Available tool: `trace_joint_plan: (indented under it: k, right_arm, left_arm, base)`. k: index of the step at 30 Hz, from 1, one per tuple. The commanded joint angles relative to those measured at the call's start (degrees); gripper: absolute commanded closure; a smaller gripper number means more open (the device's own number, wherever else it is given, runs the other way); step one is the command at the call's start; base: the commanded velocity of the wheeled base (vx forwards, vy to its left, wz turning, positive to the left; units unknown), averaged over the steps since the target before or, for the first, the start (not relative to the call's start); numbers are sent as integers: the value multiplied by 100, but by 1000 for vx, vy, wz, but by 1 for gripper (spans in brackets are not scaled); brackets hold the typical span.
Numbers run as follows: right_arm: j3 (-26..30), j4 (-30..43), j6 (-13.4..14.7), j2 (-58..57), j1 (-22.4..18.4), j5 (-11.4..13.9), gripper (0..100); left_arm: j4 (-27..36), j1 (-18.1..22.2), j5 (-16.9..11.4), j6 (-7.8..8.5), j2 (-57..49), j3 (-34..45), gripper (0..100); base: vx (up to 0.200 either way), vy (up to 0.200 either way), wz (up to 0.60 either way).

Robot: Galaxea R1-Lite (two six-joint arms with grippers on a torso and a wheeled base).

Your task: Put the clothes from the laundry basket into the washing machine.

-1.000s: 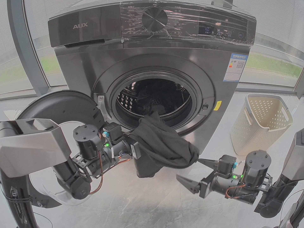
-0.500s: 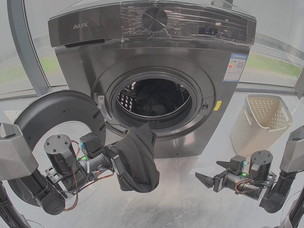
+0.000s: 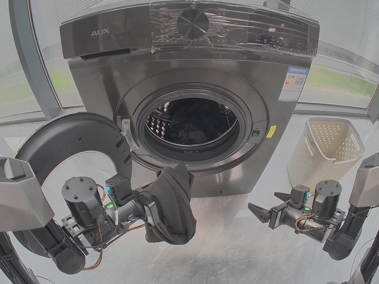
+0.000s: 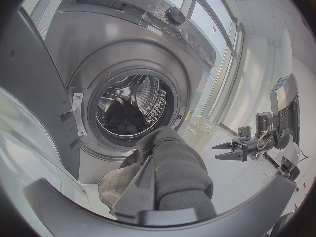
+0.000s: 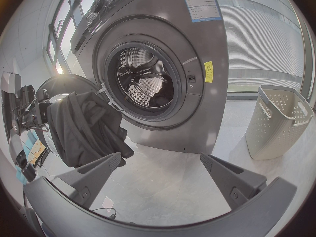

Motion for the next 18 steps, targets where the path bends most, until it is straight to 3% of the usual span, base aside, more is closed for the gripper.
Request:
trace_joint_plan:
  k: [1,5,11,18]
  right_arm:
    - [-33,-3,-1,3,38,0,0]
    - [-33,-3,-1,20,47,0,0]
    - [-24,-3,-1,38,56,0,0]
    - [-16,-3,-1,20,82,-9,0]
  left_arm:
    - [-25,-55,123,25,320,-28,100]
    - [-25,-222,413,25,451,-107,100]
    - [-25,-345,475,25,522,-98,100]
    - [-25,-380,475,34,504,-116,100]
  base:
    - [200,0,0]
    - [50,0,0]
    - [0,0,0]
    - [200,0,0]
